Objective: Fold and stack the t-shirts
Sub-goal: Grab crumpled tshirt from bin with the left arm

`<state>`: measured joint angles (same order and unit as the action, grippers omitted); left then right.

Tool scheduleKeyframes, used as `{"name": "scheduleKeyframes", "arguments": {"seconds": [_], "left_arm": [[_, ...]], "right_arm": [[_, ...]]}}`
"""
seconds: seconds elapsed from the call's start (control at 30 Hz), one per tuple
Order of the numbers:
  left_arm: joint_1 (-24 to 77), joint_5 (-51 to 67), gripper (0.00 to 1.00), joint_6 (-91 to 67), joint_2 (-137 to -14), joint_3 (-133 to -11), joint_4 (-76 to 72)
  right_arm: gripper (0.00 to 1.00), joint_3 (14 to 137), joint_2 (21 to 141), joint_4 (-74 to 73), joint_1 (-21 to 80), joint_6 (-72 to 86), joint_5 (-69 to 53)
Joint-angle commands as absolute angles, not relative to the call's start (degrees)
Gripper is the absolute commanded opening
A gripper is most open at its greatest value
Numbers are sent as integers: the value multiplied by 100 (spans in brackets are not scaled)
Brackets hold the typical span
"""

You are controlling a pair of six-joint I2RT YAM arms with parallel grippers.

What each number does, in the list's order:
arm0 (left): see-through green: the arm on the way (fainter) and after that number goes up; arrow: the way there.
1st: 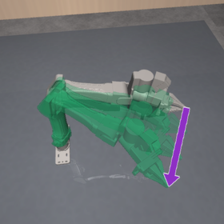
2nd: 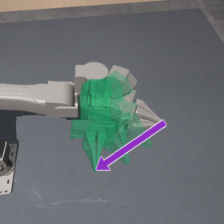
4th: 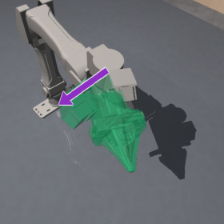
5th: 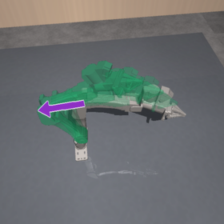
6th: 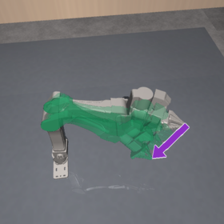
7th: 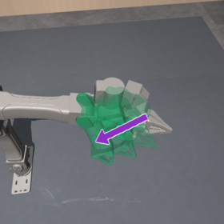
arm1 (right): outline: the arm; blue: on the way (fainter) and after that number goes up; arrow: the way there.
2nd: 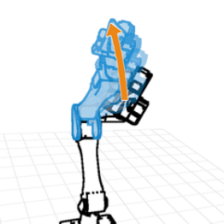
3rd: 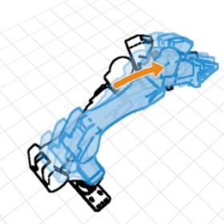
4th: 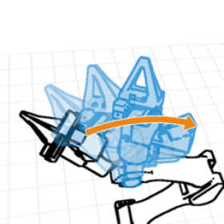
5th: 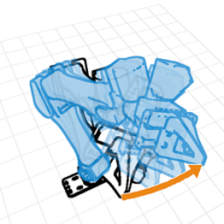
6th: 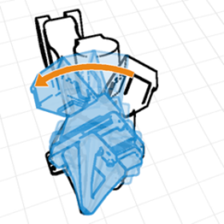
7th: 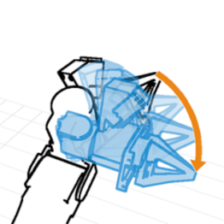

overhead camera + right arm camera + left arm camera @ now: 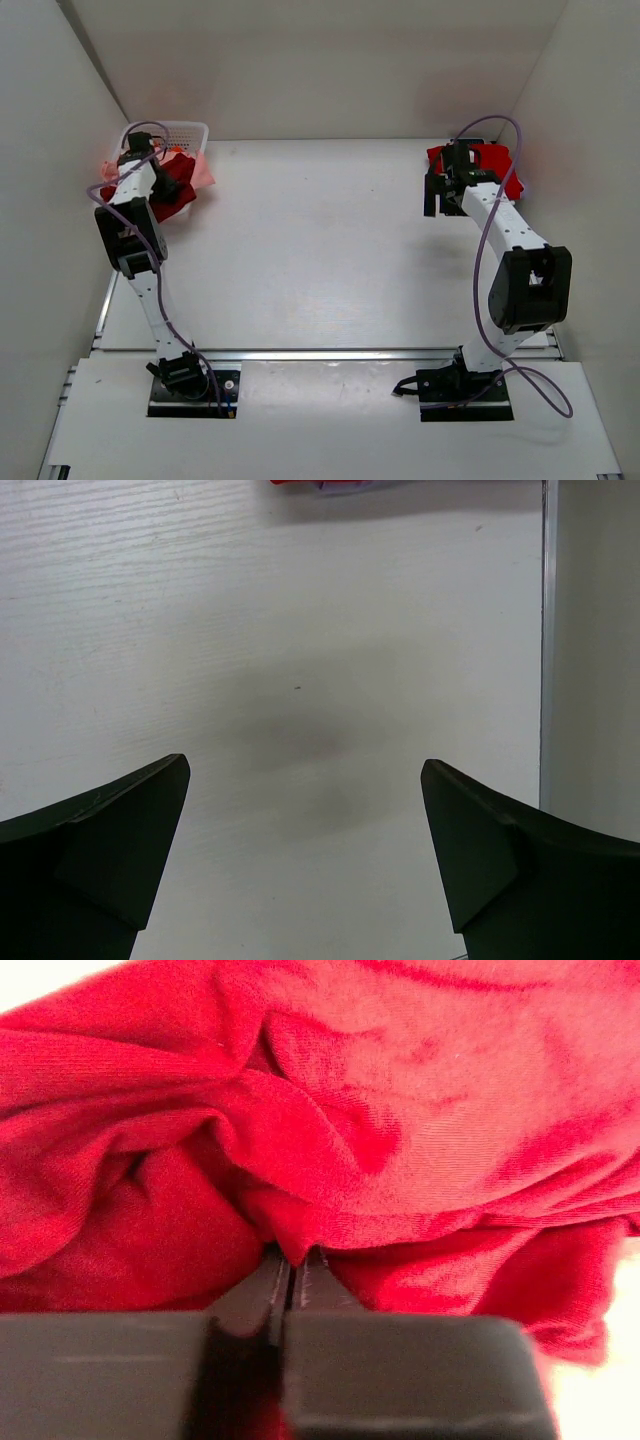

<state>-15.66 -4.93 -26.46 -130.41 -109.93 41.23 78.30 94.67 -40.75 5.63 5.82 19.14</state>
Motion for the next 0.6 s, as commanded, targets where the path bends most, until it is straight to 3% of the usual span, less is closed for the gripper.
{"name": "scheduleKeyframes", "arguments": {"seconds": [0.0,0.2,0.3,0.47,0.57], "left_arm": [[-1521,-850,0,-2655,-12710,-11408,4412],[-1038,-1942,0,-2531,-11585,-11646,4053],[-565,-2284,0,-2321,-10288,-11183,3221],[129,-697,0,-2557,-9256,-11029,2575],[788,-509,0,-2295,-8914,-11311,2741]], "right_arm": [[99,8138,9456,-4017,650,650,2066],[99,8296,9501,-4166,799,712,2066],[99,8402,9501,-4184,896,773,2136],[99,8411,9475,-4262,931,861,2188],[99,8367,9370,-4333,809,896,2320]]}}
